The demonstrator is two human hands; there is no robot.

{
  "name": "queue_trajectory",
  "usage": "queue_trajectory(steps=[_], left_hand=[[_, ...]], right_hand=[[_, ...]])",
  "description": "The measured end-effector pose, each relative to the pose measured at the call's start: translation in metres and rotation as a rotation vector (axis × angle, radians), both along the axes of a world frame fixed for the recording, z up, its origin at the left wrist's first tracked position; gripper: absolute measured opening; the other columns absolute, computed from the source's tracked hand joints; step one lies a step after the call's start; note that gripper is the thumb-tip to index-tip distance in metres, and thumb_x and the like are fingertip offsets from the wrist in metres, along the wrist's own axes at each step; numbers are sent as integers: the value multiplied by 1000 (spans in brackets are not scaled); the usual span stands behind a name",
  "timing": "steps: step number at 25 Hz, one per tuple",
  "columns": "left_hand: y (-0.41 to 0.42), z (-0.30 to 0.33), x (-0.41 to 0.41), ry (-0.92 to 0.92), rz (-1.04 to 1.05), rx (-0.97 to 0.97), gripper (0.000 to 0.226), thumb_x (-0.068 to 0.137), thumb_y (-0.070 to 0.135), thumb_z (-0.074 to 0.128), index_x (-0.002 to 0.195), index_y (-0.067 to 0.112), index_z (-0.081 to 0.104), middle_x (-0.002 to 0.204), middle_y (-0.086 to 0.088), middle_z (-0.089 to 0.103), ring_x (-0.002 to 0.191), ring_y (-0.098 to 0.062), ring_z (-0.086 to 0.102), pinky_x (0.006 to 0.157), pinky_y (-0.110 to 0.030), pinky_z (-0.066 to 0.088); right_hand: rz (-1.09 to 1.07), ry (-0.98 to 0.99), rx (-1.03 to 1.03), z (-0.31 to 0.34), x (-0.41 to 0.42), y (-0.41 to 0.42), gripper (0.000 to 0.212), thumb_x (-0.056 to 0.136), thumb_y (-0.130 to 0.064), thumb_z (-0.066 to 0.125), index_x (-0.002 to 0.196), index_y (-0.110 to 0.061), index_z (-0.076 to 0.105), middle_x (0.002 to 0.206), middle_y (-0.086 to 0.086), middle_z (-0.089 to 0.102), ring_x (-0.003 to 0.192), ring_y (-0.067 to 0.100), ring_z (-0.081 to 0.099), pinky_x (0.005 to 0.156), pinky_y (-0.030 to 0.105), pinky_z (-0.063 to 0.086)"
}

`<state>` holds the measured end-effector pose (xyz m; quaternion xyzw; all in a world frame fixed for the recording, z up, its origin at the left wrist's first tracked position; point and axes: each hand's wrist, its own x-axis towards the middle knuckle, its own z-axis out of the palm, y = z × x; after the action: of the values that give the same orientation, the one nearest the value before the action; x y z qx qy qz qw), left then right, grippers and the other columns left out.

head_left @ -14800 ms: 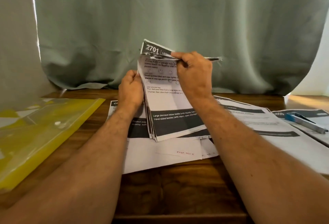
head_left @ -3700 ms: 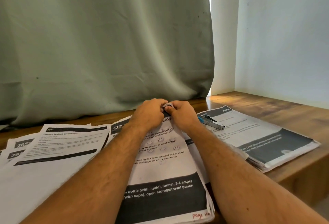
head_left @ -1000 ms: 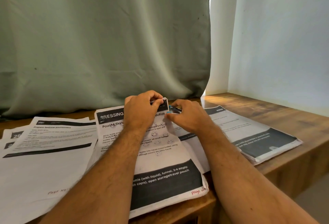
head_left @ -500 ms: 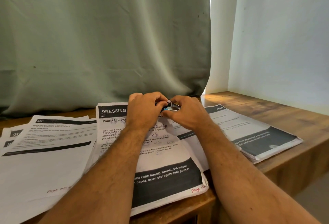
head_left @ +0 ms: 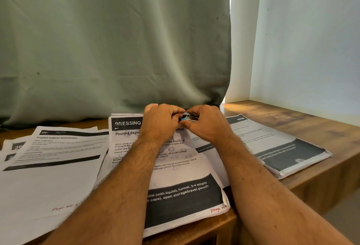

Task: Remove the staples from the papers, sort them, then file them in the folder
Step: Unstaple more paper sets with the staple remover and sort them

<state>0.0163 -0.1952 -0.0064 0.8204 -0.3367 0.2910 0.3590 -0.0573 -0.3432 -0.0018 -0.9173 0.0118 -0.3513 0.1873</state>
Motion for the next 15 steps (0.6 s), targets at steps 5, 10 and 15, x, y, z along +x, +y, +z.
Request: queue_trajectory(steps=[5,10,15], left_hand=[[0,3,-3,-10,3,12,21,94,26,62,108,32,78,100,12,77,105,-19,65,101,-41,51],[0,3,-4,-36,25,17,20,95,29,62,108,33,76,97,12,76,102,-18,65,96,-41,53],[-1,3,-5,-40,33,32,19,94,30,62,106,35,76,95,14,75,101,-17,65,95,-41,53]], right_hand=[[4,-10,18,0,-1,0,33,82,-49,70,104,-25,75,86,-7,73,78,10,63,75,29,55],[19,-25,21,0,0,1,31,83,-49,69,103,-27,76,84,-9,73,76,8,63,75,29,55],[0,-29,-22,0,1,1,29,84,-49,68,105,-29,76,83,-10,72,73,8,61,72,29,54]])
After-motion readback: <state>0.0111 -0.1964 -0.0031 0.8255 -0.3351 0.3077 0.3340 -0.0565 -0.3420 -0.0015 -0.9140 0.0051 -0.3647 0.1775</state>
